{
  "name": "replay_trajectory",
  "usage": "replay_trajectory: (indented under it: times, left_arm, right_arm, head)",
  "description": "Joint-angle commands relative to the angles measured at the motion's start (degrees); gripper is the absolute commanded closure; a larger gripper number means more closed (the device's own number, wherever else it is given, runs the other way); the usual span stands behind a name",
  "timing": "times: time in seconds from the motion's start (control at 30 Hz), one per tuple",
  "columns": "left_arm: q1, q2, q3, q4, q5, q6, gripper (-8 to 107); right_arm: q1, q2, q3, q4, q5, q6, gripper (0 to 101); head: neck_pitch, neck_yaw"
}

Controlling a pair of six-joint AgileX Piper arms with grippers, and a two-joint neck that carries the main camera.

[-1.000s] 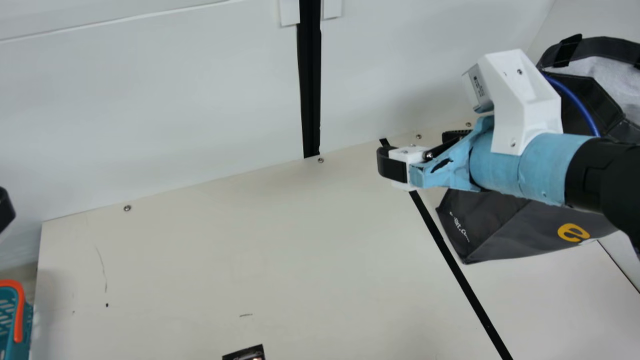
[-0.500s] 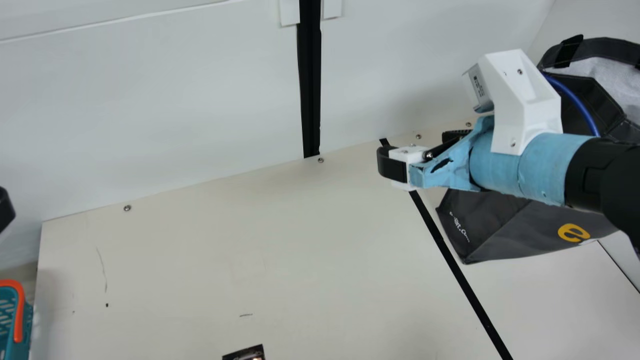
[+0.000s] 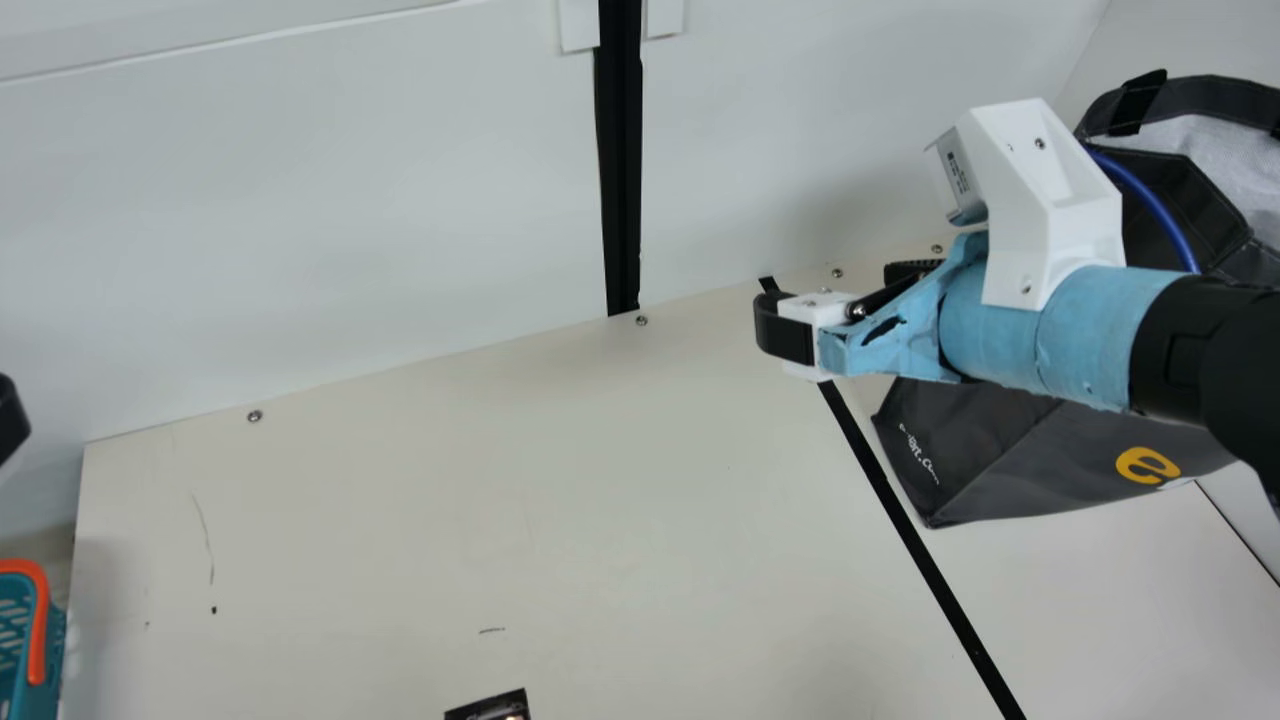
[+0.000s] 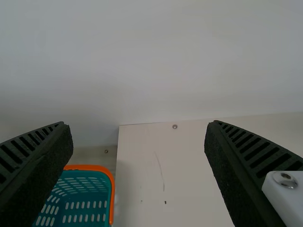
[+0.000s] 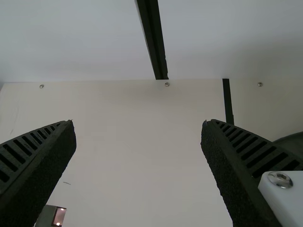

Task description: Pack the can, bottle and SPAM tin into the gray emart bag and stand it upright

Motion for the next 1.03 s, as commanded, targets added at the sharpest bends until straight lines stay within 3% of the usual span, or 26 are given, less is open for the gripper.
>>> replay_trajectory:
  times: [0.0,0.9,1.0]
  left_arm:
    - [0.0,0.0,0.0,0.0,0.0,0.0,9]
    - [0.0,0.0,0.0,0.0,0.0,0.0,9]
    - [0.0,0.0,0.0,0.0,0.0,0.0,29]
  right_arm:
    - [0.0,0.0,0.0,0.0,0.0,0.0,6]
    - [0.0,0.0,0.0,0.0,0.0,0.0,6]
    - [0.0,0.0,0.0,0.0,0.0,0.0,6]
  head:
    - [-1.4,0.0]
    - [-1.4,0.0]
    - [-1.4,0.0]
